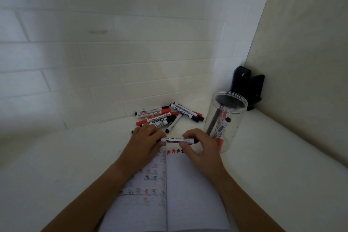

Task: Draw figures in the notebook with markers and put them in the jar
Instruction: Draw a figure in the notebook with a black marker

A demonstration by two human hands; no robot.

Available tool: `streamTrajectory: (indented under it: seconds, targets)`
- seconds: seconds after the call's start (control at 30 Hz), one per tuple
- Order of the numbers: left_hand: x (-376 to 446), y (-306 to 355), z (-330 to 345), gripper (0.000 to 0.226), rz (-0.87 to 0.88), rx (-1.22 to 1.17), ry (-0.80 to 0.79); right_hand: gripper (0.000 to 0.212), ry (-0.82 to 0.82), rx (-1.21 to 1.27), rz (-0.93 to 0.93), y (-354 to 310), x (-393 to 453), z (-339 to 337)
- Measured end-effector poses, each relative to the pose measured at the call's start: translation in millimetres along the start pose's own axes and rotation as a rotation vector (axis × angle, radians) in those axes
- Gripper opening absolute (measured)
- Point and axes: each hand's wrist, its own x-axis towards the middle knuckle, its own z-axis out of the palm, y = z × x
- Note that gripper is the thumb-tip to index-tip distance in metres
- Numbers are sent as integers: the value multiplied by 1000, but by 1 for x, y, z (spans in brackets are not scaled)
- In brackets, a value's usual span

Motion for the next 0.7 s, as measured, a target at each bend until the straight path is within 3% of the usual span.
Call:
streamTrajectory:
  seconds: [0.07, 0.17, 0.3, 0.43, 0.7]
  targets:
    - [0, 4, -3, 28, 46, -29, 1, 10, -42, -213, -75, 5, -1, 7]
    - [0, 19, -4, 41, 137, -76, -63, 21, -98, -557, -237, 13, -4, 19]
    - [-5, 33, 2, 44, 83, -126, -127, 18, -81, -682, -372, 15, -5, 27]
    - [-5, 28, 5, 46, 12, -112, -86, 20, -38, -747, -397, 13, -4, 28]
    - [-7, 25, 7, 54, 31, -150, -88, 28, -44, -815, -440, 11, -7, 26]
